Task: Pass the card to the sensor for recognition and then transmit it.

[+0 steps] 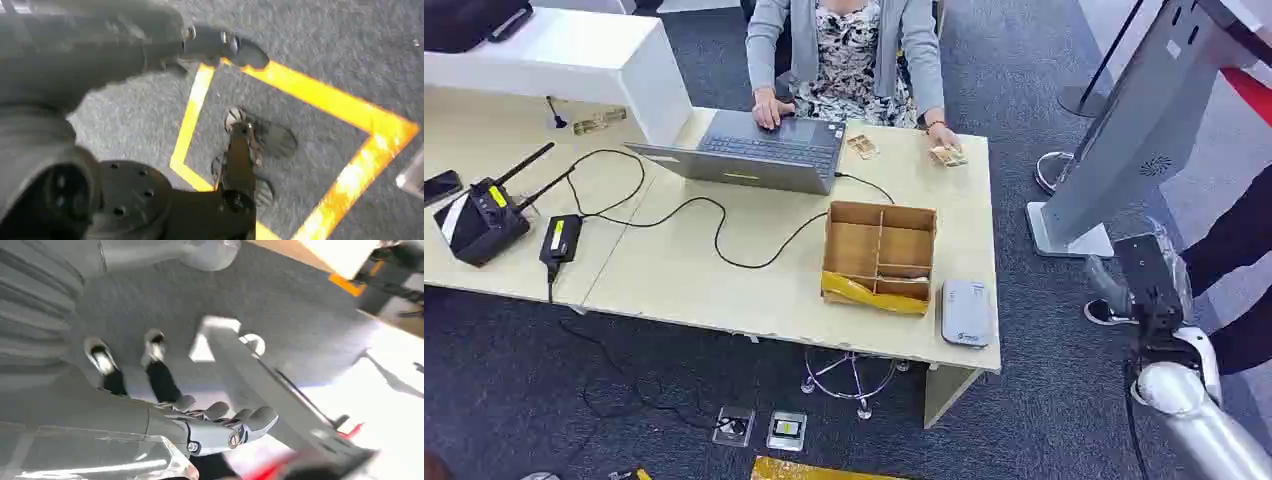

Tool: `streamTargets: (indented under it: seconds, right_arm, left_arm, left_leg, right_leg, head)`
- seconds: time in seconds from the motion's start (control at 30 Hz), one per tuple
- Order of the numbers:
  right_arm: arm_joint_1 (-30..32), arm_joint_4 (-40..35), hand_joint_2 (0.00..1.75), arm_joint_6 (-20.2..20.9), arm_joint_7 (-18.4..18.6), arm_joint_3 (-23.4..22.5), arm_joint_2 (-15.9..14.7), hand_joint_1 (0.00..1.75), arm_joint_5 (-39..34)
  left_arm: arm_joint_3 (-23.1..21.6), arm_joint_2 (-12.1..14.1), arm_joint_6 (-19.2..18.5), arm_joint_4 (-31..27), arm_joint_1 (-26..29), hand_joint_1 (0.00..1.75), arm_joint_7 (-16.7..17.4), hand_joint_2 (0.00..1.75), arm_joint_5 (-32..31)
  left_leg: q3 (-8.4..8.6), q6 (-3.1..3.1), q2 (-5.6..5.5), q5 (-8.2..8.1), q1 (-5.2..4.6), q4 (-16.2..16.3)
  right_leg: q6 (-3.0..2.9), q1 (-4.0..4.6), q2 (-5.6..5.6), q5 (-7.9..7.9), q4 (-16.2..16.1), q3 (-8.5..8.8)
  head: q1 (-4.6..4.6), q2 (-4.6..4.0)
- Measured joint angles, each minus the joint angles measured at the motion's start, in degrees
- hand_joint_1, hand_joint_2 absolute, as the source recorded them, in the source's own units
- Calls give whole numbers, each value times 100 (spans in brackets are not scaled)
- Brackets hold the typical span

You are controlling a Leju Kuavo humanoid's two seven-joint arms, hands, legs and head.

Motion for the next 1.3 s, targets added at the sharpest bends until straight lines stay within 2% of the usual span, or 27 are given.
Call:
streamTargets:
  seconds: [0.1,0.23,0.47,0.77,1.03,1.3]
  right_arm:
    - [-158,-430,175,285,471,70,20,0,1139]
    - [-408,-709,175,680,845,280,92,0,2123]
    - [-900,-565,175,1174,901,717,504,0,3413]
    - [-1491,78,175,1445,853,1080,1098,0,4041]
    - [-2053,959,175,1402,584,1274,1694,0,4372]
    - [-2353,1615,175,1268,449,1342,2024,0,4483]
  left_arm:
    - [-66,51,-93,0,-11,0,-59,0,-88]
    - [-116,85,-160,0,-23,0,-114,0,-152]
    - [-202,81,-128,0,-34,0,-125,0,-156]
    - [-210,46,-62,0,-37,0,-129,0,-143]
    - [-210,-26,-60,0,-39,0,-322,0,-184]
    - [-210,-94,-27,0,-36,0,-433,0,-224]
  left_leg:
    - [1,0,4,0,1,0]
    - [-2,-2,0,3,0,0]
    - [-2,-4,1,4,0,0]
    - [-9,-4,-2,6,0,-1]
    - [-8,-6,-4,11,0,0]
    - [-8,-5,-6,11,0,0]
  right_leg:
    - [0,1,7,0,0,-2]
    - [0,1,-1,0,0,0]
    - [-1,0,1,1,0,-2]
    - [-1,1,-4,0,2,-5]
    - [-1,1,-6,1,2,-6]
    - [-1,1,-8,1,2,-6]
  head:
    - [-2,0]
    - [2,0]
    - [0,0]
    - [2,0]
    - [0,0]
    - [0,0]
